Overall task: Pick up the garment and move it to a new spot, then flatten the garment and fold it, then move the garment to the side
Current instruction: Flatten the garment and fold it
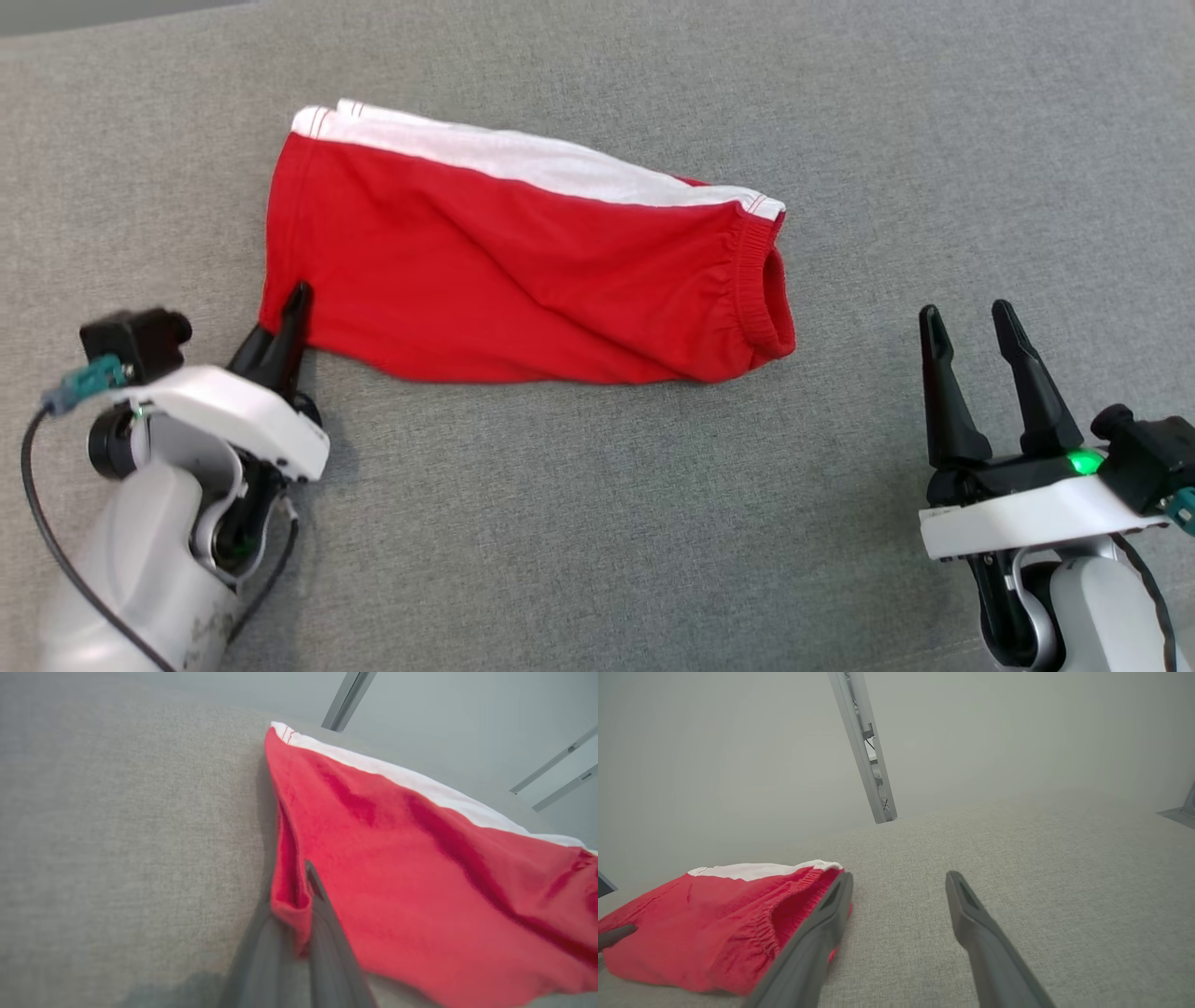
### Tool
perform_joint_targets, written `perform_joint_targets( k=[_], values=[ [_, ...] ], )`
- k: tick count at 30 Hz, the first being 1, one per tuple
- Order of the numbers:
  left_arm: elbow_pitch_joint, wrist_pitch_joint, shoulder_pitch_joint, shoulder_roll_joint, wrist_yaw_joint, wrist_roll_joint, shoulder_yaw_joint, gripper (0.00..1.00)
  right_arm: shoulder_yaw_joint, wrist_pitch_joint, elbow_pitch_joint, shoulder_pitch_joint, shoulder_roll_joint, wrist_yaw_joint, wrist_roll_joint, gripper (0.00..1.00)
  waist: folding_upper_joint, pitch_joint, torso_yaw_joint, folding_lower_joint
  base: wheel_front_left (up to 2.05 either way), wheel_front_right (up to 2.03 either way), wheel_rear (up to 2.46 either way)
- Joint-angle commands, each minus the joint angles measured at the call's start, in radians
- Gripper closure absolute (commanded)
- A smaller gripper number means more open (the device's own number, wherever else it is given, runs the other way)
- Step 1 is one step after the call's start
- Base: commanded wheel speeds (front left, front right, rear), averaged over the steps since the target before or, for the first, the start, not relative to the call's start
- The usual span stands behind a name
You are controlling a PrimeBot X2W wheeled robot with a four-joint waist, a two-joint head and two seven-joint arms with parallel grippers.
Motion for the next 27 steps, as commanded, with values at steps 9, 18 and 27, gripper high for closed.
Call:
perform_joint_targets(
  k=[9,18,27],
  values=[
    [-0.268,-0.058,0.235,0.000,0.114,-0.003,0.017,1.00,-0.034,0.006,-0.007,0.034,-0.008,0.000,0.000,0.00,0.0000,-0.032,0.045,0.0000,0.00,0.00,0.00],
    [-0.401,-0.055,0.319,0.003,0.215,0.038,0.007,0.00,-0.048,0.035,-0.024,0.041,-0.020,0.000,-0.023,0.00,0.0000,-0.053,0.081,0.0000,0.00,0.00,0.00],
    [-0.506,-0.169,0.337,0.031,0.327,0.197,0.049,0.00,-0.074,0.082,-0.067,0.049,-0.025,0.000,-0.108,0.00,0.0000,-0.094,0.126,0.0000,0.00,0.00,0.00]
  ],
)
